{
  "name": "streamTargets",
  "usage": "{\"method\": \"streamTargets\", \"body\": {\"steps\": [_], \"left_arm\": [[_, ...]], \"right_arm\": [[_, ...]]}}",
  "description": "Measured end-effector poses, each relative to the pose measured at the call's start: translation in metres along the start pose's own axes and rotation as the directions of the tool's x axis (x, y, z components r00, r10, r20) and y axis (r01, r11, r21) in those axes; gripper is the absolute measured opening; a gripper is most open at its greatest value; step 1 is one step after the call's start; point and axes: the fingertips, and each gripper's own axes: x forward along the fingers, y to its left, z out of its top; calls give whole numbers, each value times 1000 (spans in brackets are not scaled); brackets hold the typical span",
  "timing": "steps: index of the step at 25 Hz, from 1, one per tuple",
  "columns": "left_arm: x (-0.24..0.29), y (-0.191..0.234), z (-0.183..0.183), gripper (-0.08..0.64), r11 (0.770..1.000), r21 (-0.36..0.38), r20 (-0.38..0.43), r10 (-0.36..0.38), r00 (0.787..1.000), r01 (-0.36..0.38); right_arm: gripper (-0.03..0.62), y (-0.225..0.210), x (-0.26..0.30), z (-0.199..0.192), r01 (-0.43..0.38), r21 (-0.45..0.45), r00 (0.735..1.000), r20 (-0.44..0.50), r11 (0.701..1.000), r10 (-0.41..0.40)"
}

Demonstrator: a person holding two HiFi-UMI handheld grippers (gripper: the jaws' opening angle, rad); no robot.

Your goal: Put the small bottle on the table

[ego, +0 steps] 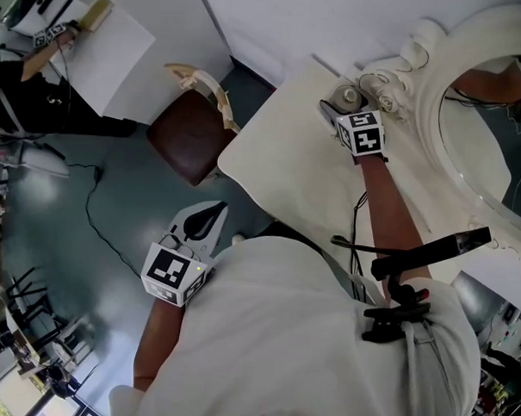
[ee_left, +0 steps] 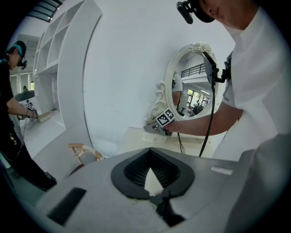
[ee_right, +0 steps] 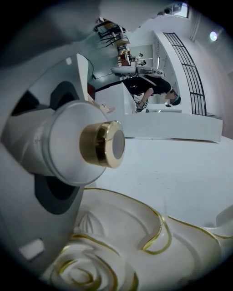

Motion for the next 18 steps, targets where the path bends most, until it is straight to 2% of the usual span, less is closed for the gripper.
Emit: {"method": "streamTargets", "body": {"steps": [12, 16, 18], "left_arm": [[-31, 2, -17, 3, 999, 19, 17, -29, 999, 29], [-42, 0, -23, 3, 998, 33, 31, -49, 998, 48], [-45, 0, -26, 3, 998, 40, 37, -57, 998, 56]], "right_arm": [[393, 7, -26, -21, 82, 68, 996, -46, 994, -79], [383, 15, -41, -33, 109, 86, 992, -68, 990, -103], [356, 17, -47, -38, 122, 100, 990, -76, 987, -115]]}}
